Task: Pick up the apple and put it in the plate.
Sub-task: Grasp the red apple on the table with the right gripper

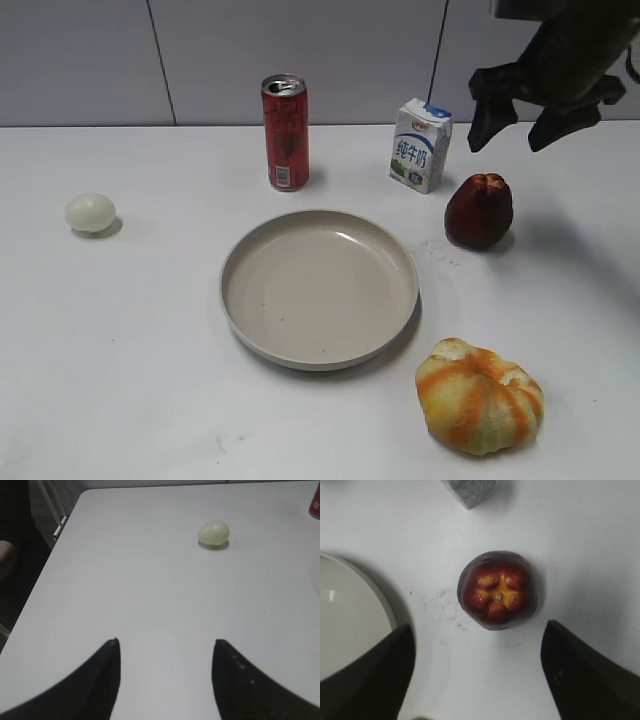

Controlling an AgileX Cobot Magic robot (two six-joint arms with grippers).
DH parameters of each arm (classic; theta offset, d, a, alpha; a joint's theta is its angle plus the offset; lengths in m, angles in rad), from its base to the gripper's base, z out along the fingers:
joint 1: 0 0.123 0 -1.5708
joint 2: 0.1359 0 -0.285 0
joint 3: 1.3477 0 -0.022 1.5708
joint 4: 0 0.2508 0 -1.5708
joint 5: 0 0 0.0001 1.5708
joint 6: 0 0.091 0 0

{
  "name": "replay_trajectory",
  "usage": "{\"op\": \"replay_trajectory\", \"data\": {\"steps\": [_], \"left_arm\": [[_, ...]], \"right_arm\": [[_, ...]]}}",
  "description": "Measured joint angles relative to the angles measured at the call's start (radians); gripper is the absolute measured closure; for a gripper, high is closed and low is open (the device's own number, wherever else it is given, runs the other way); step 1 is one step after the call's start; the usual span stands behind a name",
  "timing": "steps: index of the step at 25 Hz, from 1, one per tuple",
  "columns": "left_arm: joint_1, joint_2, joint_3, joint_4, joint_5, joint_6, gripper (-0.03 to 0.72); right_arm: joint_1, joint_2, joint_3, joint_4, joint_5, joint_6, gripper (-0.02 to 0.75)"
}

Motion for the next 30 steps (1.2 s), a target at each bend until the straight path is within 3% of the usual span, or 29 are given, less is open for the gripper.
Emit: {"op": "replay_trajectory", "data": {"steps": [14,30], "left_arm": [[0.0,0.0,0.0,0.0,0.0,0.0,0.243],[0.0,0.0,0.0,0.0,0.0,0.0,0.243]], "right_arm": [[0.0,0.215,-0.059,-0.022,0.003,0.0,0.146],[0.007,0.206,-0.16,-0.046,0.117,0.0,0.178]]}}
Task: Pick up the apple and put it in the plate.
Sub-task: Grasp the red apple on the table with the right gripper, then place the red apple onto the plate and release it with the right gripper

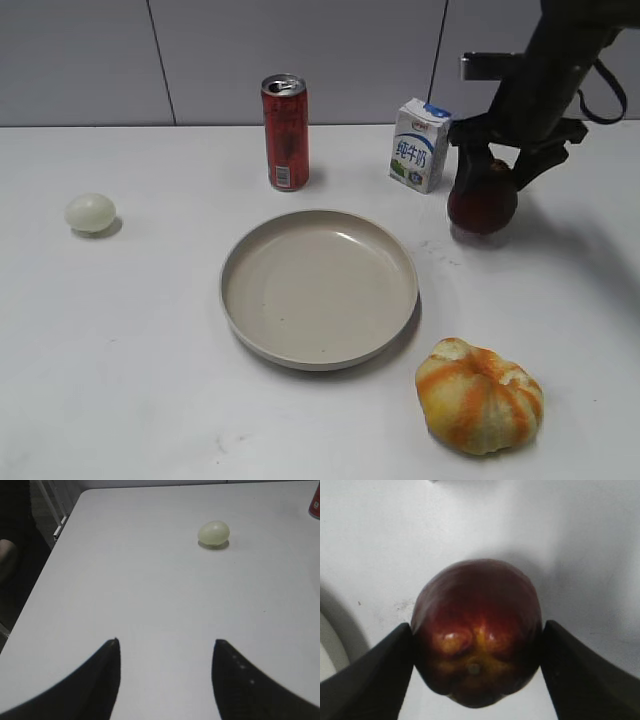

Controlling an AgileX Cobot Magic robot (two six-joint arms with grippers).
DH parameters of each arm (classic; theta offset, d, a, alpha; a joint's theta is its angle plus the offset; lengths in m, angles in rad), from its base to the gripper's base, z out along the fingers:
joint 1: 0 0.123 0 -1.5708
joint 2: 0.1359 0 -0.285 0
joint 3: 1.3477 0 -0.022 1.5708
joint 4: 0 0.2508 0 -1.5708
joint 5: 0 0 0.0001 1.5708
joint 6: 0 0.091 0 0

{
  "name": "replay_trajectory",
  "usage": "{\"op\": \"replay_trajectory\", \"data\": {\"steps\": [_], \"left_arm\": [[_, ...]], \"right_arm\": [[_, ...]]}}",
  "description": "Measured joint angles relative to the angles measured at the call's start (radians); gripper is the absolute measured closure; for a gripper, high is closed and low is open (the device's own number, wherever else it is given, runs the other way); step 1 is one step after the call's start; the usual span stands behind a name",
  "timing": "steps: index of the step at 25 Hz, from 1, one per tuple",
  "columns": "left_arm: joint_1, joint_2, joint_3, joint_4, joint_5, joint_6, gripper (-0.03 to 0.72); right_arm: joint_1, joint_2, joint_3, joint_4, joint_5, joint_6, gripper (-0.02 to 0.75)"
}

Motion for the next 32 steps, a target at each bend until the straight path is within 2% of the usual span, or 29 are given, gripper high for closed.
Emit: {"op": "replay_trajectory", "data": {"steps": [5,8,12,17,24,28,32], "left_arm": [[0.0,0.0,0.0,0.0,0.0,0.0,0.243],[0.0,0.0,0.0,0.0,0.0,0.0,0.243],[0.0,0.0,0.0,0.0,0.0,0.0,0.243],[0.0,0.0,0.0,0.0,0.0,0.0,0.243],[0.0,0.0,0.0,0.0,0.0,0.0,0.243],[0.0,0.0,0.0,0.0,0.0,0.0,0.243],[0.0,0.0,0.0,0.0,0.0,0.0,0.243]], "right_arm": [[0.068,-0.076,-0.012,-0.008,0.079,0.0,0.178],[0.16,-0.097,-0.012,-0.008,0.092,0.0,0.178],[0.335,-0.099,-0.012,-0.001,0.077,0.0,0.178],[0.484,-0.1,0.013,0.007,-0.06,0.039,0.179],[0.499,-0.102,0.207,-0.005,-0.249,0.073,0.179],[0.499,-0.102,0.257,-0.005,-0.285,0.075,0.179],[0.499,-0.102,0.259,-0.004,-0.294,0.077,0.094]]}}
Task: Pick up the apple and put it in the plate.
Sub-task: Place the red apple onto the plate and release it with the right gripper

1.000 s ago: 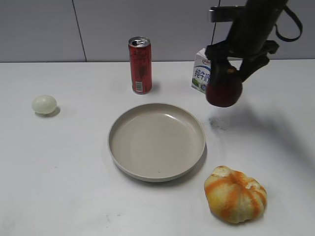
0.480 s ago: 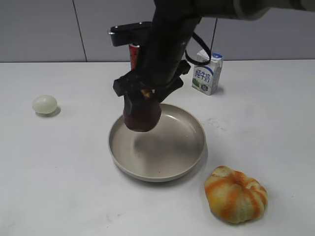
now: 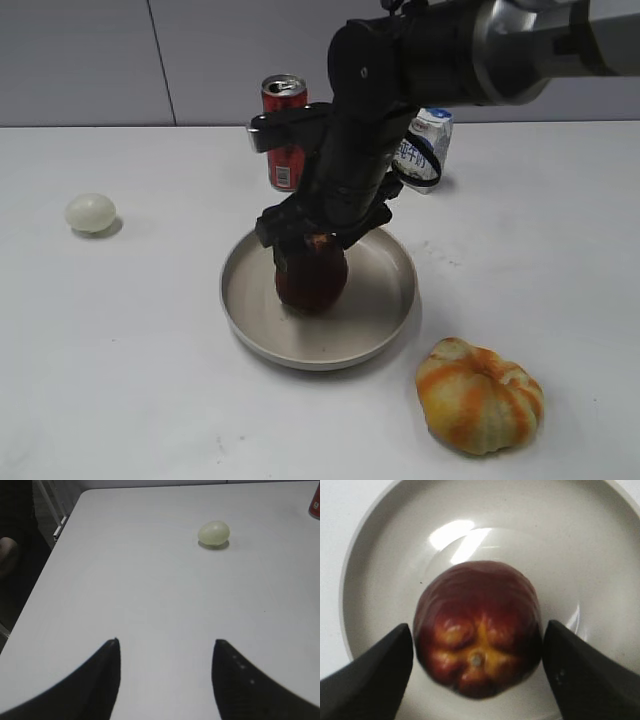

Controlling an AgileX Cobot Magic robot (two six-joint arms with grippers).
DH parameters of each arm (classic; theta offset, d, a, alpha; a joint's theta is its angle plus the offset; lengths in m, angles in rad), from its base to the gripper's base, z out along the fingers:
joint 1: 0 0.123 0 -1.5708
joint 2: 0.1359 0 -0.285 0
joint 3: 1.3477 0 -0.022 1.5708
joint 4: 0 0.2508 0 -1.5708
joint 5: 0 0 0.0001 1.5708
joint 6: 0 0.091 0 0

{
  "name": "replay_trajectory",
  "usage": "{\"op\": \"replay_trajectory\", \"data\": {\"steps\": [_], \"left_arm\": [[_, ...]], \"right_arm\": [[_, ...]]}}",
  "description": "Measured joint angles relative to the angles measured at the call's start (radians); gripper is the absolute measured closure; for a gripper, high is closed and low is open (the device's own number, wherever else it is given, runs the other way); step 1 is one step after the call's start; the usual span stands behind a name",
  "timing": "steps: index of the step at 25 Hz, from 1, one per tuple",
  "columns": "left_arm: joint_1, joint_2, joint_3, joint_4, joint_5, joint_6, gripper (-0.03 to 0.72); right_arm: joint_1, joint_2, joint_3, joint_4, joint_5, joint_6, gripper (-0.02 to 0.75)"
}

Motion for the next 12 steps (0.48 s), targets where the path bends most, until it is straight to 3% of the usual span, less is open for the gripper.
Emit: {"op": "replay_trajectory", "data": {"steps": [6,12], "left_arm": [[0.0,0.0,0.0,0.0,0.0,0.0,0.243],[0.0,0.0,0.0,0.0,0.0,0.0,0.243]], "right_arm": [[-0.023,0.0,-0.078,-0.002,0.114,0.001,0.08],[-0.185,0.0,-0.321,-0.008,0.288,0.001,0.082]]}}
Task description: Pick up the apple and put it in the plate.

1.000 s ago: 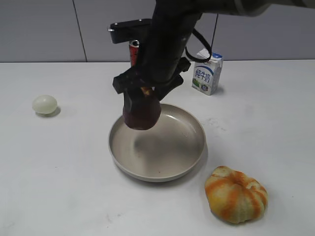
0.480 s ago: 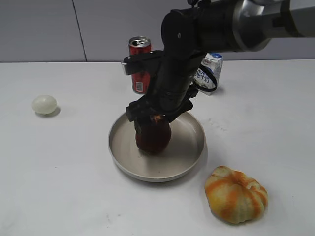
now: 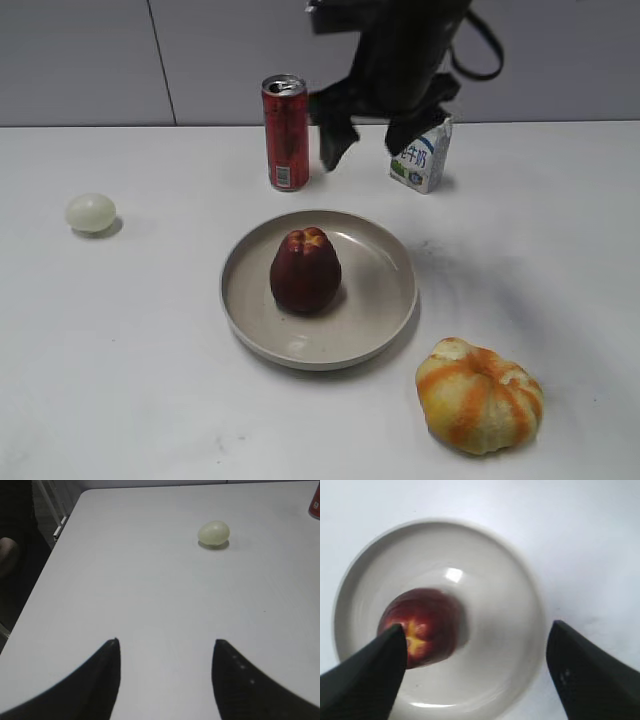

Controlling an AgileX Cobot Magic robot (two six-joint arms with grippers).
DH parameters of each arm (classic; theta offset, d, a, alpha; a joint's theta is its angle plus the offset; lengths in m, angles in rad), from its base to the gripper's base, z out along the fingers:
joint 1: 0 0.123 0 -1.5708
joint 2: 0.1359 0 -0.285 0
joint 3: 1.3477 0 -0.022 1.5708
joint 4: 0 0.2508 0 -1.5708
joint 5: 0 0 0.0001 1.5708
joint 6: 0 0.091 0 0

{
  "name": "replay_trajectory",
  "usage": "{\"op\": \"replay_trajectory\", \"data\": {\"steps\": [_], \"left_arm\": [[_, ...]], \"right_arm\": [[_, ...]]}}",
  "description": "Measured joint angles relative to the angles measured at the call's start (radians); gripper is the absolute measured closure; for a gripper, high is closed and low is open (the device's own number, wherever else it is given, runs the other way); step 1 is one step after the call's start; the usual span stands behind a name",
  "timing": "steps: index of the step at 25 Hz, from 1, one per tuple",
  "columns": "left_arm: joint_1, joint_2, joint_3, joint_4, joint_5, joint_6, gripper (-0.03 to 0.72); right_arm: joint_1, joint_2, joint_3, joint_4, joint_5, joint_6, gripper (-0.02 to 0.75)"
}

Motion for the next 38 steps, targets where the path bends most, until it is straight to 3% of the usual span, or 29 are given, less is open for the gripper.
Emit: {"op": "replay_trajectory", "data": {"steps": [4,9,14,18,23,30,38], "left_arm": [[0.0,0.0,0.0,0.0,0.0,0.0,0.243],[0.0,0.0,0.0,0.0,0.0,0.0,0.243],[0.0,0.0,0.0,0.0,0.0,0.0,0.243],[0.0,0.0,0.0,0.0,0.0,0.0,0.243],[0.0,0.0,0.0,0.0,0.0,0.0,0.243],[0.0,0.0,0.0,0.0,0.0,0.0,0.243],[0.0,0.0,0.0,0.0,0.0,0.0,0.243]], "right_arm": [[-0.125,0.0,-0.097,-0.017,0.117,-0.001,0.088],[-0.26,-0.007,-0.097,-0.042,0.143,-0.023,0.101],[-0.304,-0.084,0.0,-0.047,0.145,-0.047,0.109],[-0.304,-0.22,0.146,-0.046,0.145,-0.071,0.118],[-0.304,-0.464,0.439,-0.044,0.141,-0.078,0.136],[-0.304,-0.848,0.893,-0.041,0.001,-0.078,0.144],[-0.304,-1.266,1.233,-0.049,-0.077,-0.095,0.145]]}}
